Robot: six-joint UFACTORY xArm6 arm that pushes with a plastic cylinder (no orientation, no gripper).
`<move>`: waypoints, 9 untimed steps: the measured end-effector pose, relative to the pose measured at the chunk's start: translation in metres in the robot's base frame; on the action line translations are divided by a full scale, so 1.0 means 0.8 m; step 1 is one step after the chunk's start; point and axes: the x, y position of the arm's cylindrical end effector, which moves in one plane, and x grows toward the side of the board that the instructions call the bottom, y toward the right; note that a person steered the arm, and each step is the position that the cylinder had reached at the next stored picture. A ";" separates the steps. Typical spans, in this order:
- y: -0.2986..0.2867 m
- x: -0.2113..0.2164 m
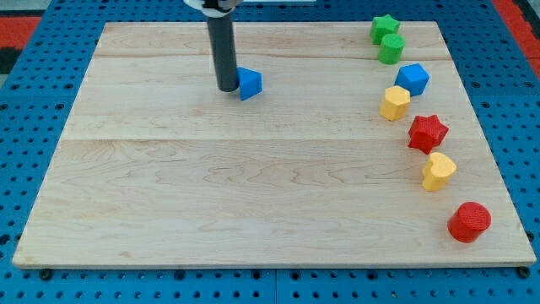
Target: Slide the blue triangle closer to the blue cube
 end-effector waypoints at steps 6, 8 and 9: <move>0.125 -0.054; 0.133 -0.062; 0.146 -0.061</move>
